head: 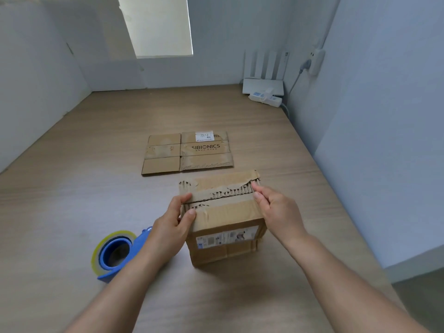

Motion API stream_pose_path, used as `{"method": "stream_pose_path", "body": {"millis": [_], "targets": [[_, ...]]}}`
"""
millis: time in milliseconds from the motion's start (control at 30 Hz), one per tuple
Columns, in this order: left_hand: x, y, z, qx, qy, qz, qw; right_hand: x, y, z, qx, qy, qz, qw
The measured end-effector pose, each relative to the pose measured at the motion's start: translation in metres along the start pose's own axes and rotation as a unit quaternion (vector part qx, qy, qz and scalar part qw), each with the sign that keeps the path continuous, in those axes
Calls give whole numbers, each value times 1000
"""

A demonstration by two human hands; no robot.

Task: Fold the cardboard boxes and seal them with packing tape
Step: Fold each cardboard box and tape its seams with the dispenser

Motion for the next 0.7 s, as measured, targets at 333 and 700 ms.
{"method": "stream_pose_path", "body": {"millis": [333, 700], "targets": [[16, -17, -5, 21, -11, 4, 1000, 21, -10, -4, -13, 22, -19, 999], [-13, 0, -10, 17, -29, -3, 999, -8, -4, 2, -40, 5, 13, 999]]}}
Point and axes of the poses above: each hand's wrist, its own x-axis towards the middle knuckle, its own z-axis out of the back of the hand, y = z × x, the point moved 7 cm from there along x, towards the middle knuckle, and after that the axes turned 12 degrees about z, right-handed, at the moved point
